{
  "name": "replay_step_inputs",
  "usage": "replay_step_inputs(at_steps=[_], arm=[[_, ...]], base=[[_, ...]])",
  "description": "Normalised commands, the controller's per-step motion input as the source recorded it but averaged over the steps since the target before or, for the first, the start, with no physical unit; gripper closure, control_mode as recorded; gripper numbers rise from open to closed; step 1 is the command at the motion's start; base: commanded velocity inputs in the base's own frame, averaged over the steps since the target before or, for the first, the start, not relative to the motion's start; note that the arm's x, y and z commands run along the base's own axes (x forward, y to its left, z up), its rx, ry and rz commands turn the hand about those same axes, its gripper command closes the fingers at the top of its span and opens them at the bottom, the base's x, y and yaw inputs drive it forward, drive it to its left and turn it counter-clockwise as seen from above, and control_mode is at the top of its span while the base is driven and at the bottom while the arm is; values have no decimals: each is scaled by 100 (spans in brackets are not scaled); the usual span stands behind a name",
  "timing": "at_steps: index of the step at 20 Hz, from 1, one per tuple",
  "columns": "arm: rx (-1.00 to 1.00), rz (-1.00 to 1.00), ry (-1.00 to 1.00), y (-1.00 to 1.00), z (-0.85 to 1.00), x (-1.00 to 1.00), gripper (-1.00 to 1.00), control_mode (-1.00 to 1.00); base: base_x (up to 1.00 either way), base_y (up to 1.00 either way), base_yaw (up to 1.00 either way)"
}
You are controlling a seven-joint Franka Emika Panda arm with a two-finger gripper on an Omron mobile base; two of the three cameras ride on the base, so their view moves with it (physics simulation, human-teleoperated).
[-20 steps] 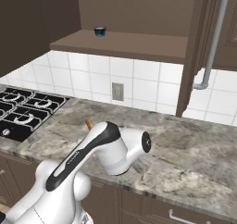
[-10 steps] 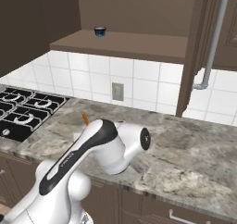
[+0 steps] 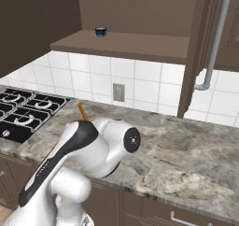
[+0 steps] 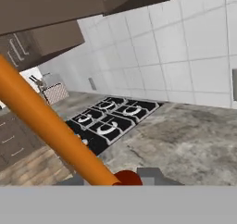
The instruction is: Pick the jar and candle from the dining table and place them in the open cabinet. Close the cabinet after placing the objects.
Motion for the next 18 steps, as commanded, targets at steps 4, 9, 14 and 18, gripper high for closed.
replay_step_inputs(at_steps=[4, 9, 14, 18], arm=[[0, -28, 7, 3, 30, -5, 100, -100], [0, -24, 19, 3, 35, -8, 100, -100], [0, -23, 10, -1, 35, -13, 100, -100], [0, -21, 0, 0, 34, -10, 100, -100]], base=[[0, 0, 0], [0, 0, 0], [0, 0, 0], [0, 0, 0]])
